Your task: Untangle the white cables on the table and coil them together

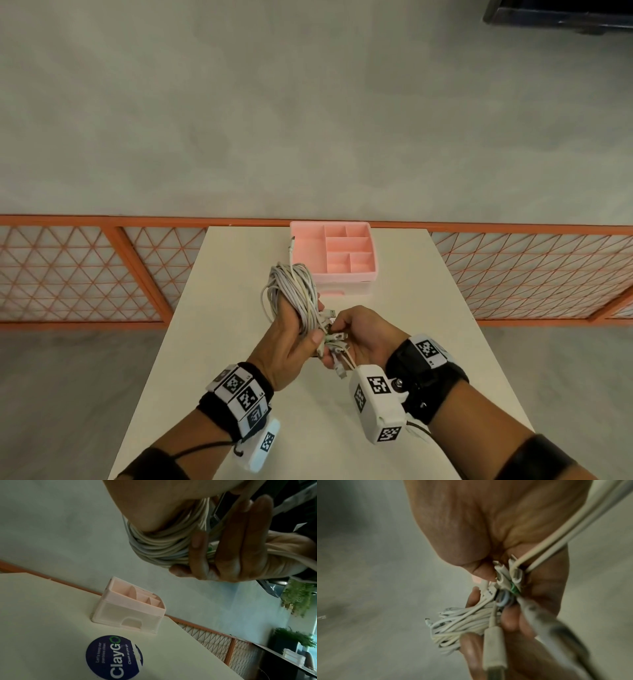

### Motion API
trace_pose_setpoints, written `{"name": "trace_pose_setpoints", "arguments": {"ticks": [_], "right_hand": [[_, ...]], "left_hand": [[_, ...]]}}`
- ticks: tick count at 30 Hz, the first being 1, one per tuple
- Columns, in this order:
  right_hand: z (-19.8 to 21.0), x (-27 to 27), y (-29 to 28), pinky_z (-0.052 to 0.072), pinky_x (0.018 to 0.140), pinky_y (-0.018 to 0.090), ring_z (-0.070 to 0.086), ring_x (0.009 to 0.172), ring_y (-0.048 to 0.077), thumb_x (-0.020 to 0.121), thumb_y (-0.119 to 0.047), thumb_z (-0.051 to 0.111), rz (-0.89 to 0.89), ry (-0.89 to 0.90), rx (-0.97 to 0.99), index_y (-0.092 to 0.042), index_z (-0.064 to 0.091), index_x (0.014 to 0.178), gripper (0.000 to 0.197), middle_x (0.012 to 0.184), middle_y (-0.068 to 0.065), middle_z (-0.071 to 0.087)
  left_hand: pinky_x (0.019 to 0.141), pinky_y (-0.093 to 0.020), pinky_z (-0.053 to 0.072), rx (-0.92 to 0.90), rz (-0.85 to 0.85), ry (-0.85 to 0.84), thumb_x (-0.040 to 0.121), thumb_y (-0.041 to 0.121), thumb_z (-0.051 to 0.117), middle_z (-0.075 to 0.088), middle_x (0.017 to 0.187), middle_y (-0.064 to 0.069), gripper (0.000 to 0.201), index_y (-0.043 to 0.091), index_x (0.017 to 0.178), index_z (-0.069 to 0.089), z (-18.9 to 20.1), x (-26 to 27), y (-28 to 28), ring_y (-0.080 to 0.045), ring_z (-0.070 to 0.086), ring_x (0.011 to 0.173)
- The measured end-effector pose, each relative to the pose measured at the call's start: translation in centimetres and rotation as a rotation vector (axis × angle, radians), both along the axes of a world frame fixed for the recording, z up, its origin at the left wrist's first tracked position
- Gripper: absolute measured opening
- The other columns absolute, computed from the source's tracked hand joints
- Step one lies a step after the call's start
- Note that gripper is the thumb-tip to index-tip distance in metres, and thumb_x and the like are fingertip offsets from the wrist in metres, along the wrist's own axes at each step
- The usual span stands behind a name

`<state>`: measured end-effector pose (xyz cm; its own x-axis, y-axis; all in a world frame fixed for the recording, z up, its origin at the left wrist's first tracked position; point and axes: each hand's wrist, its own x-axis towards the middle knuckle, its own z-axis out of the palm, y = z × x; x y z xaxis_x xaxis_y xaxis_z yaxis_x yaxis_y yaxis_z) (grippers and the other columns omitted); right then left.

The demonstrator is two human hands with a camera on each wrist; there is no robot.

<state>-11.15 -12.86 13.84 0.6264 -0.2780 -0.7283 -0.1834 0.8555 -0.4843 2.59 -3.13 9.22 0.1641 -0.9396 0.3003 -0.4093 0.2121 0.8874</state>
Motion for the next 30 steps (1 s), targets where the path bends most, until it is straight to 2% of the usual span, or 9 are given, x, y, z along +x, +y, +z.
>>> {"name": "trace_pose_setpoints", "arguments": {"ticks": [2, 4, 5, 7, 11, 15, 19, 26, 30], "right_hand": [[0.3, -0.2, -0.2, 0.055, 0.055, 0.033, 0.053, 0.062, 0.028, 0.08, -0.003, 0.033, 0.007, 0.005, -0.002, 0.007, 0.054, 0.108, 0.037, 0.097, 0.026, 0.06], [0.7, -0.4, -0.4, 0.054, 0.052, 0.03, 0.055, 0.058, 0.025, 0.083, -0.005, 0.031, 0.043, 0.016, -0.022, 0.01, 0.057, 0.108, 0.039, 0.093, 0.031, 0.063], [0.9, -0.4, -0.4, 0.054, 0.051, 0.028, 0.055, 0.054, 0.023, 0.085, -0.006, 0.029, 0.06, 0.024, -0.027, 0.01, 0.058, 0.106, 0.039, 0.09, 0.032, 0.064], [1.2, -0.3, -0.4, 0.054, 0.051, 0.028, 0.055, 0.051, 0.022, 0.085, -0.007, 0.028, 0.08, 0.034, -0.03, 0.009, 0.059, 0.103, 0.039, 0.089, 0.032, 0.065], [1.2, 0.1, 0.1, 0.056, 0.058, 0.033, 0.061, 0.056, 0.031, 0.084, -0.006, 0.028, 0.097, 0.048, -0.048, 0.007, 0.058, 0.098, 0.035, 0.079, 0.024, 0.066], [1.7, 0.2, 0.6, 0.056, 0.06, 0.035, 0.061, 0.058, 0.033, 0.088, -0.003, 0.027, 0.155, 0.069, -0.133, 0.003, 0.058, 0.092, 0.033, 0.071, 0.021, 0.065], [2.1, 0.5, 0.7, 0.055, 0.055, 0.035, 0.061, 0.065, 0.035, 0.086, -0.001, 0.027, 0.195, 0.078, -0.228, 0.003, 0.058, 0.095, 0.032, 0.068, 0.019, 0.063], [2.4, 0.8, 1.1, 0.055, 0.06, 0.041, 0.062, 0.061, 0.036, 0.094, -0.001, 0.036, 0.198, 0.15, -0.411, 0.007, 0.056, 0.101, 0.023, 0.08, 0.026, 0.06], [2.7, 1.0, 1.2, 0.059, 0.071, 0.049, 0.065, 0.066, 0.039, 0.094, -0.004, 0.038, 0.246, 0.187, -0.554, 0.011, 0.062, 0.099, 0.028, 0.081, 0.026, 0.062]], "left_hand": [[0.107, -0.017, 0.037, 0.095, -0.091, -0.04, 0.082, 0.047, 0.06, 0.042, 0.14, 0.009, 0.101, 0.004, 0.153, 0.003, 0.2, 0.6, 0.2, -0.003, 0.045, 0.131], [0.101, -0.008, 0.037, 0.217, -0.121, -0.102, 0.059, 0.053, 0.079, 0.04, 0.139, 0.017, 0.128, 0.015, 0.153, 0.001, 0.9, 0.9, 0.3, 0.001, 0.044, 0.13], [0.098, -0.006, 0.038, 0.245, -0.12, -0.144, 0.048, 0.055, 0.086, 0.04, 0.137, 0.018, 0.138, 0.019, 0.151, 0.003, 1.2, 0.9, 0.3, 0.002, 0.045, 0.128], [0.097, -0.012, 0.044, 0.224, -0.104, -0.193, 0.041, 0.056, 0.093, 0.046, 0.131, 0.015, 0.137, 0.023, 0.146, 0.011, 0.9, 1.0, 0.0, 0.003, 0.05, 0.121], [0.1, -0.037, 0.05, 0.095, -0.039, -0.113, 0.062, 0.04, 0.086, 0.052, 0.124, 0.001, 0.102, 0.026, 0.14, 0.023, -0.5, 1.0, -0.9, -0.014, 0.056, 0.117], [0.098, -0.037, 0.049, -0.034, 0.019, -0.177, 0.076, 0.03, 0.082, 0.052, 0.122, -0.006, 0.087, 0.03, 0.14, 0.023, -1.3, 0.7, -1.3, -0.021, 0.056, 0.116], [0.089, -0.053, 0.052, -0.017, 0.105, -0.037, 0.08, 0.036, 0.077, 0.054, 0.114, -0.013, 0.08, 0.017, 0.14, 0.029, -2.2, 0.6, -1.8, -0.032, 0.059, 0.104], [0.087, -0.037, 0.054, -0.051, 0.191, -0.05, 0.073, 0.023, 0.079, 0.058, 0.11, -0.002, 0.098, 0.041, 0.146, 0.018, -1.6, 0.6, -1.8, -0.019, 0.063, 0.102], [0.079, -0.032, 0.055, -0.019, 0.221, 0.05, 0.069, 0.019, 0.08, 0.062, 0.106, 0.003, 0.096, 0.033, 0.145, 0.023, -1.3, 0.7, -1.9, -0.011, 0.066, 0.095]]}}
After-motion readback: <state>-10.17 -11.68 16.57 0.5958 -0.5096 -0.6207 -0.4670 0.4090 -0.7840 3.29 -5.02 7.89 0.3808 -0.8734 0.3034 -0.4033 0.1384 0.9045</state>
